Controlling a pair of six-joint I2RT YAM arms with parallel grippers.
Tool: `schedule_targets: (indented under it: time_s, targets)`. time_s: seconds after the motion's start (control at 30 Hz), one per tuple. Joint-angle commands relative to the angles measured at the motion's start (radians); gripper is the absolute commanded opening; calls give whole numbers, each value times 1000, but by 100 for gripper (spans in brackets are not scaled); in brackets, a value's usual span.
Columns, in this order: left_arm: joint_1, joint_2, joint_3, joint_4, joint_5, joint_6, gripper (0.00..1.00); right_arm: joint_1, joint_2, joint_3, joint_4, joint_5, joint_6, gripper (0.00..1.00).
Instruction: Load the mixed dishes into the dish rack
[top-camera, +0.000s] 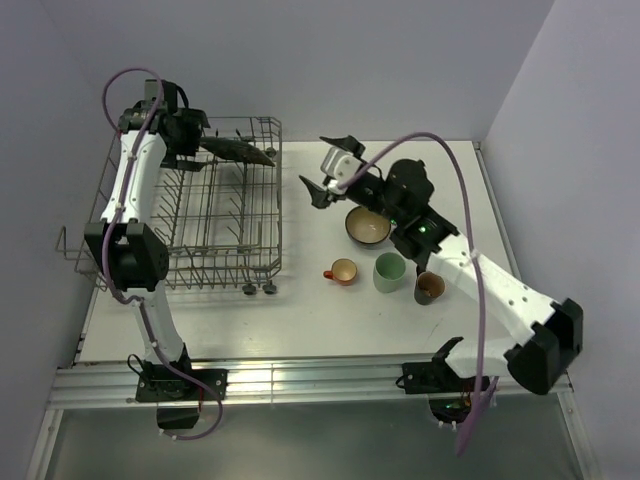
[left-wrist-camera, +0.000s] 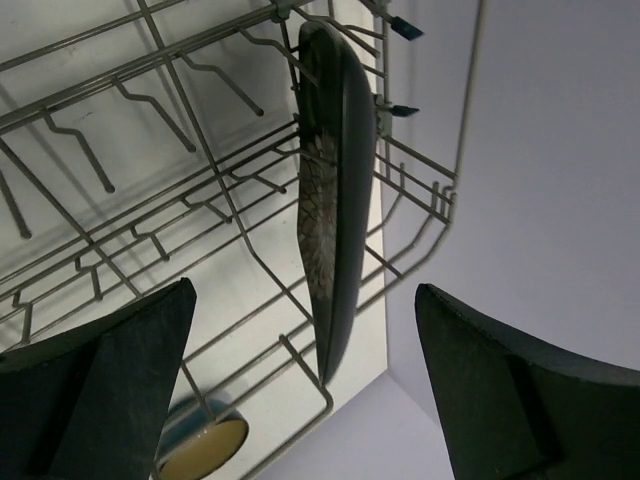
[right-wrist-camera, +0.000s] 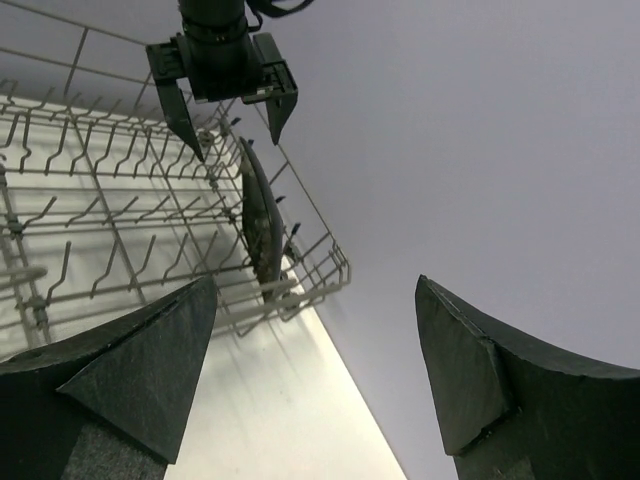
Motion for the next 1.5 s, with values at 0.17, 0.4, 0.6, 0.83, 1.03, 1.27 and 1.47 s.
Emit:
schedule_targets:
  time_s: [0.17, 0.4, 0.6, 0.83, 1.03, 1.27, 1.47]
  targets:
    - [-21, 41, -8, 151, 11, -58, 97, 14, -233, -153, -129, 135, -13, 86]
    - [-35, 130, 96, 133, -3, -75, 96, 16, -339, -196, -202, 206, -39, 86]
    - [-41, 110, 13, 185, -15, -121, 87, 14, -391, -226, -230, 241, -53, 85]
    - [-43, 173, 94, 211, 2, -135, 70, 14, -434, -262, -259, 264, -62, 85]
    - [-46, 136, 20, 245, 2, -143, 35, 14, -441, -270, -265, 275, -76, 84]
    - [-46, 145, 36, 241, 9, -107, 4, 14, -436, -268, -258, 278, -81, 84]
    - [-46, 151, 90, 219, -12, -52, 0, 14, -433, -279, -239, 269, -73, 84]
